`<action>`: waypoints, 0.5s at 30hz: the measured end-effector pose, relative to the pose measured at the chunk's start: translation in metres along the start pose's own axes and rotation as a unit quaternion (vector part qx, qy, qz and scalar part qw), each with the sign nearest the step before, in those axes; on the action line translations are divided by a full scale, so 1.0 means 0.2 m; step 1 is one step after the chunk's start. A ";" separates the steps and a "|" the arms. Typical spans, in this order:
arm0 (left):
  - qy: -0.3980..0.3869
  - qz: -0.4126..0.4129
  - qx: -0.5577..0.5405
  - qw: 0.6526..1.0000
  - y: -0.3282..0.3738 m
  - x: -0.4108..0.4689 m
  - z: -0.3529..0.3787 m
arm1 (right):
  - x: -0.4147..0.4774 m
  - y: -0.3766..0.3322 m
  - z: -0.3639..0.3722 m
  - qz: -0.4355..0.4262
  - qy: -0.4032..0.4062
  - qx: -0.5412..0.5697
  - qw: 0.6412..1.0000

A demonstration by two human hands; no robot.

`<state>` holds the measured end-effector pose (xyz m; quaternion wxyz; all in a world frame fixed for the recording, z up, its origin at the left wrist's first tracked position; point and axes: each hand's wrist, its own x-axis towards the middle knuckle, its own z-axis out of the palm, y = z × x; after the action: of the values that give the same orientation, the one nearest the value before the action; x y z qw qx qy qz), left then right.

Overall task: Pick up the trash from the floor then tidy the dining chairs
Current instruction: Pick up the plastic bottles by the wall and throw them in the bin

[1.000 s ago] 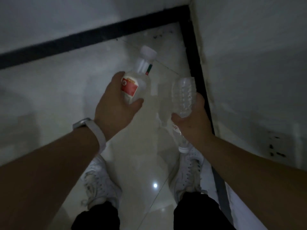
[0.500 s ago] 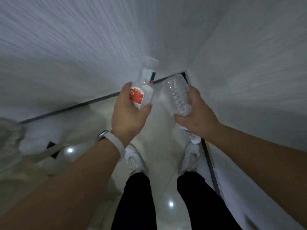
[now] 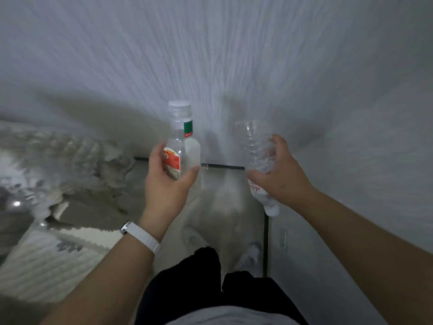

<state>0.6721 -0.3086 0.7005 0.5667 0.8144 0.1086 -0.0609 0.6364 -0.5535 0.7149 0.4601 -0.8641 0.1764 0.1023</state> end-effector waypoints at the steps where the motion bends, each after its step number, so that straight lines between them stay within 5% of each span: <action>1: 0.017 -0.003 -0.014 1.000 0.03 0.01 -0.07 | 0.01 -0.09 0.01 -0.012 -0.003 -0.007 1.000; 15: 0.137 0.055 -0.045 0.988 0.33 0.20 -0.87 | 0.17 -1.18 0.32 -0.174 -0.044 -0.040 0.983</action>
<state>0.7230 -0.1632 0.8134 0.5852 0.7934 0.1430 0.0870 0.7602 -0.3862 0.8464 0.4429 -0.8942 -0.0016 0.0653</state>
